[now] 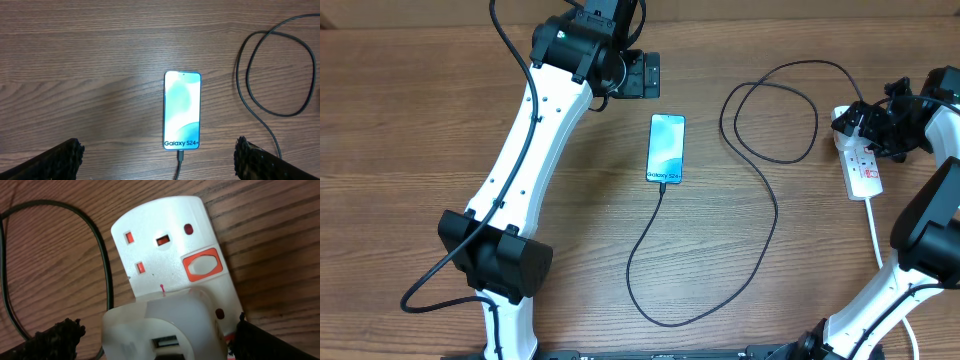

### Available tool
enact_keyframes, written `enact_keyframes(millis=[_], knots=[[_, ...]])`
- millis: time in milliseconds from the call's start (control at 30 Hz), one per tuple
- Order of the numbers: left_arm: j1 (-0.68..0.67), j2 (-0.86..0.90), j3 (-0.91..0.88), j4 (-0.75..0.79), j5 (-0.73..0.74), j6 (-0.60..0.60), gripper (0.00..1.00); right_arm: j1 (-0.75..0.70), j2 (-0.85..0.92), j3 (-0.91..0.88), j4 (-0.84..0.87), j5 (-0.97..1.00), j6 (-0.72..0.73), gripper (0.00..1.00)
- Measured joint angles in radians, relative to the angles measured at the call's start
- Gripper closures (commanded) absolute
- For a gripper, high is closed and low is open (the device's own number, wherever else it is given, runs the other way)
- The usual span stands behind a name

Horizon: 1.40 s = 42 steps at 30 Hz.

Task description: Plug charger to phone and switch on socket

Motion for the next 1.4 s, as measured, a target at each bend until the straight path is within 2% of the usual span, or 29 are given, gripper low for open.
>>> enact_keyframes(millis=[1400], knots=[[0.000, 0.000, 0.000, 0.000, 0.000, 0.000, 0.00, -0.008, 0.000, 0.019, -0.096, -0.044, -0.080, 0.00]])
